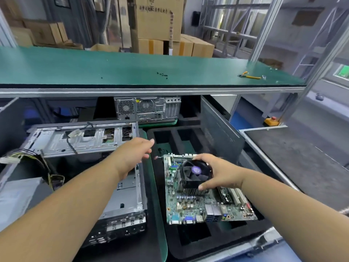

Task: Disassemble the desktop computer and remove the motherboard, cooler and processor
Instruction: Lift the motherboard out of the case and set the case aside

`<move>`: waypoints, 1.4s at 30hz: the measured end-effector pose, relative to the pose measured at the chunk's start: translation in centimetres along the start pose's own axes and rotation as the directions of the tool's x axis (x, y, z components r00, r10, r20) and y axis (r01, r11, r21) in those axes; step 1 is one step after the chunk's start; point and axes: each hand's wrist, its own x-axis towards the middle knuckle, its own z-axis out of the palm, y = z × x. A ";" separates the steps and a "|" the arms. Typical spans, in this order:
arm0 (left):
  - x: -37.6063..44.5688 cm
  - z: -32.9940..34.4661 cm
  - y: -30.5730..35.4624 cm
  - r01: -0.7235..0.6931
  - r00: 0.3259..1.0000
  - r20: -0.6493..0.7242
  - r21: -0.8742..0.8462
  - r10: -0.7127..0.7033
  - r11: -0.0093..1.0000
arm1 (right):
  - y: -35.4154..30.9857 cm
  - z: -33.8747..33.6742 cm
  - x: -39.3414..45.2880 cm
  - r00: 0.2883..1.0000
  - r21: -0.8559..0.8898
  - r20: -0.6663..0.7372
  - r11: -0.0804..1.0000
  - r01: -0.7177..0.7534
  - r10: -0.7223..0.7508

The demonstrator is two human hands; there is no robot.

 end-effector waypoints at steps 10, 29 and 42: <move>0.2 1.4 -1.6 -0.012 0.997 -0.074 0.070 0.017 0.997 | 5.0 5.6 1.8 0.996 -0.189 0.093 0.982 0.009 0.009; -0.4 -0.4 -3.2 0.002 0.997 -0.077 0.015 -0.001 1.000 | 3.5 6.4 2.3 0.979 -0.359 0.185 0.933 -0.009 0.081; -4.3 -7.0 -6.7 0.067 0.930 -0.364 0.005 -0.060 0.998 | -8.4 2.8 12.2 0.948 -0.494 0.025 0.821 0.287 -0.316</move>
